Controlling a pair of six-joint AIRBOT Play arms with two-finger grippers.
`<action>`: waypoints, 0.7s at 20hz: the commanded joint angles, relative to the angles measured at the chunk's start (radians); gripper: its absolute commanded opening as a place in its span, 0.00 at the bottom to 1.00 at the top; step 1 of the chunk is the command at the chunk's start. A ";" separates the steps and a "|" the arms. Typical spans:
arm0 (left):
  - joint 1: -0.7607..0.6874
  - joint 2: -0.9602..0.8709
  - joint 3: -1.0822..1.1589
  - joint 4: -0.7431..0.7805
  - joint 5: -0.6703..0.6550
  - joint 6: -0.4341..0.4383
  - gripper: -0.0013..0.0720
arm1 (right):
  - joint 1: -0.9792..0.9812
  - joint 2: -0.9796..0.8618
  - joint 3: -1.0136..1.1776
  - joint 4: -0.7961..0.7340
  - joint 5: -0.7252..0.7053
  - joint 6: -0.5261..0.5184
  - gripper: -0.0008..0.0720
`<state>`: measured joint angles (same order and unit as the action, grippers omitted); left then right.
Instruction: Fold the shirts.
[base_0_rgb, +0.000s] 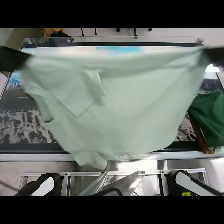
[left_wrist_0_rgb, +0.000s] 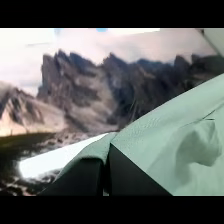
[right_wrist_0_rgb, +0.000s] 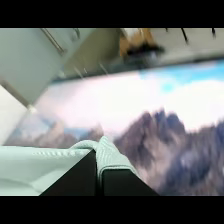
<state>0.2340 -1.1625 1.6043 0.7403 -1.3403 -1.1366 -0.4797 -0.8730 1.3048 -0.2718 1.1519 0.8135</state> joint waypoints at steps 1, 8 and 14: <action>-0.153 -0.242 -0.080 0.267 0.176 0.001 0.04 | 0.093 -0.196 -0.146 -0.085 -0.154 -0.060 0.04; -0.169 -0.728 0.240 0.344 0.196 -0.087 0.04 | 0.131 -0.665 0.018 -0.010 -0.231 -0.081 0.04; -0.169 -0.835 0.447 0.500 -0.002 -0.159 0.04 | 0.132 -0.727 0.174 -0.033 -0.133 -0.074 0.04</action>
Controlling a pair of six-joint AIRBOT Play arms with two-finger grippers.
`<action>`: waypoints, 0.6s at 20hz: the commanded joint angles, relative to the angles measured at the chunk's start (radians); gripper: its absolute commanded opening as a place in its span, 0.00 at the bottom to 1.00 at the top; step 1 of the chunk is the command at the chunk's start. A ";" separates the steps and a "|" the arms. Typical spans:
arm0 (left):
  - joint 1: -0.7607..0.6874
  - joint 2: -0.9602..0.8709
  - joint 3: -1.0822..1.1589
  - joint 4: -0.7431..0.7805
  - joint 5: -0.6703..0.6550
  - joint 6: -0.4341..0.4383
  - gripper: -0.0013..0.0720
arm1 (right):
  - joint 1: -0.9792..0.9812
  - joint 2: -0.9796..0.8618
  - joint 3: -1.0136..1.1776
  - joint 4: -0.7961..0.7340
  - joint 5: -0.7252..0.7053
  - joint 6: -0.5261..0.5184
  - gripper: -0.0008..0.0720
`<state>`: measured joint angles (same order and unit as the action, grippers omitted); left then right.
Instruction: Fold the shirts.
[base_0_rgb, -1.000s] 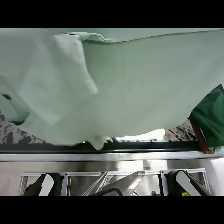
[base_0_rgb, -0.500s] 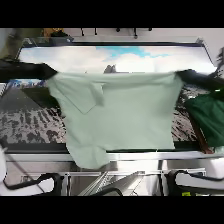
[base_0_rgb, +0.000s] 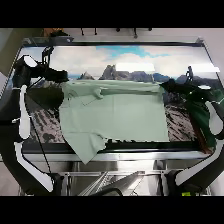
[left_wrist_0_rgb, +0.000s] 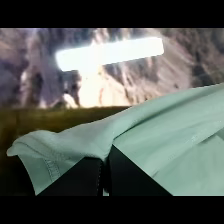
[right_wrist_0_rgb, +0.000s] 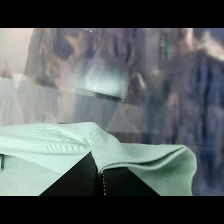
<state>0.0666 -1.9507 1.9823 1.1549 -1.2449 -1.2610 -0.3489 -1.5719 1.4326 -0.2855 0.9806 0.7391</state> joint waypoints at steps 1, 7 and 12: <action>-0.002 -0.044 0.047 0.084 -0.109 -0.034 0.04 | 0.001 -0.024 0.046 -0.063 0.056 0.002 0.04; -0.002 -0.043 -0.088 0.084 -0.102 -0.035 0.04 | 0.013 -0.026 0.019 -0.216 0.090 0.032 0.04; -0.002 -0.043 -0.158 0.082 -0.055 -0.047 0.04 | 0.021 -0.049 0.006 -0.235 0.074 0.035 0.04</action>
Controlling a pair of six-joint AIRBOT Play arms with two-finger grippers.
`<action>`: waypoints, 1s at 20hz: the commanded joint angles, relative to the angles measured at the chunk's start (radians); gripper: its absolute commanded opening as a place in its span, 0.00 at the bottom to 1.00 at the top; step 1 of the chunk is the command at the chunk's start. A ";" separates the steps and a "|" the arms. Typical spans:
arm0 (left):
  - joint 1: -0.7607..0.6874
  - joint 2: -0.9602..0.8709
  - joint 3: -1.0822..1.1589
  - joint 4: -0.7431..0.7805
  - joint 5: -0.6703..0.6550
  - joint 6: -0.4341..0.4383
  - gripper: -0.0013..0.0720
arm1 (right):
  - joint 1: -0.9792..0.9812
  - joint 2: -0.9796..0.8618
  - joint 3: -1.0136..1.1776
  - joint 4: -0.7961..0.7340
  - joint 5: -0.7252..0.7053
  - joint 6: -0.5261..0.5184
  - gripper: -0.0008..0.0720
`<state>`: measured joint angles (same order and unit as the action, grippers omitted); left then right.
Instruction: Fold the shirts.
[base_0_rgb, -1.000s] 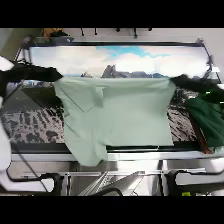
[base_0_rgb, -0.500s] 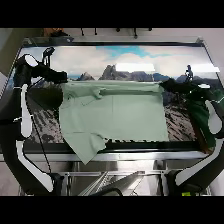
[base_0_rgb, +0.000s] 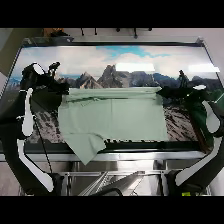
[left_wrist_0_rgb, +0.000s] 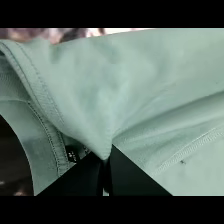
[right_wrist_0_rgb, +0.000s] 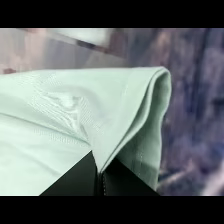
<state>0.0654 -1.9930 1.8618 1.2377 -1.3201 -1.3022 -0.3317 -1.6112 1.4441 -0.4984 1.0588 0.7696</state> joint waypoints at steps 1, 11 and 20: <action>0.000 -0.001 -0.039 0.000 0.021 -0.005 0.04 | 0.004 -0.010 -0.005 -0.016 -0.008 0.004 0.04; -0.007 0.000 0.200 0.021 -0.261 -0.113 0.84 | -0.057 0.173 0.002 -0.116 0.043 0.108 0.56; 0.085 0.542 -0.588 0.027 -0.253 -0.232 0.91 | -0.242 0.528 -0.415 -0.311 0.219 0.276 0.53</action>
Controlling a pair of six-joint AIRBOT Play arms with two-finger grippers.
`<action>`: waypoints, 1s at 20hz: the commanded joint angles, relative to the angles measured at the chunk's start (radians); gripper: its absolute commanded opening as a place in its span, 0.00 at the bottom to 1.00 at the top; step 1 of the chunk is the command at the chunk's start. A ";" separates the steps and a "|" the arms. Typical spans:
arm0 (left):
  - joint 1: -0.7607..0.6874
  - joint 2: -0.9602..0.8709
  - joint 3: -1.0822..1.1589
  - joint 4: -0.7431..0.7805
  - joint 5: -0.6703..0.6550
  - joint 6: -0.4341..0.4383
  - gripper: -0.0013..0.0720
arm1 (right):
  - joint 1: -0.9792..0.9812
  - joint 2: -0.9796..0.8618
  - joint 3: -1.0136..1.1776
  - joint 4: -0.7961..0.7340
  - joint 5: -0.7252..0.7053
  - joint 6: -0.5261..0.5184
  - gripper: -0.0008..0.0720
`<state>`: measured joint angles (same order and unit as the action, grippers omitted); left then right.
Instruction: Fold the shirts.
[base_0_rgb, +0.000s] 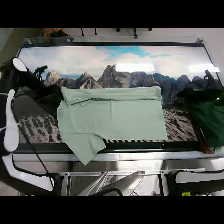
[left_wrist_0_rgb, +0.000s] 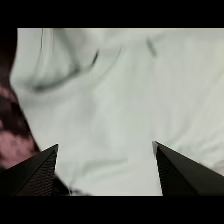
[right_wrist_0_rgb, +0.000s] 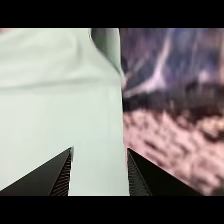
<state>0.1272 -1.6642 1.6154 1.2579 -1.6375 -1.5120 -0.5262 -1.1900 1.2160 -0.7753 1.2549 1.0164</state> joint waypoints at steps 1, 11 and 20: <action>0.029 0.307 -0.495 0.005 0.117 -0.020 0.91 | -0.053 0.135 -0.265 -0.033 0.002 0.033 0.53; 0.086 0.763 -1.321 -0.313 0.570 0.095 0.92 | -0.051 0.167 -0.469 -0.033 -0.052 0.016 0.54; -0.090 0.501 -1.138 -0.384 0.661 0.152 0.04 | -0.051 0.160 -0.472 -0.034 -0.059 0.024 0.54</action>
<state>0.0818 -1.0847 0.3969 0.8955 -0.9581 -1.3922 -0.5774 -1.0260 0.7464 -0.8085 1.1873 1.0328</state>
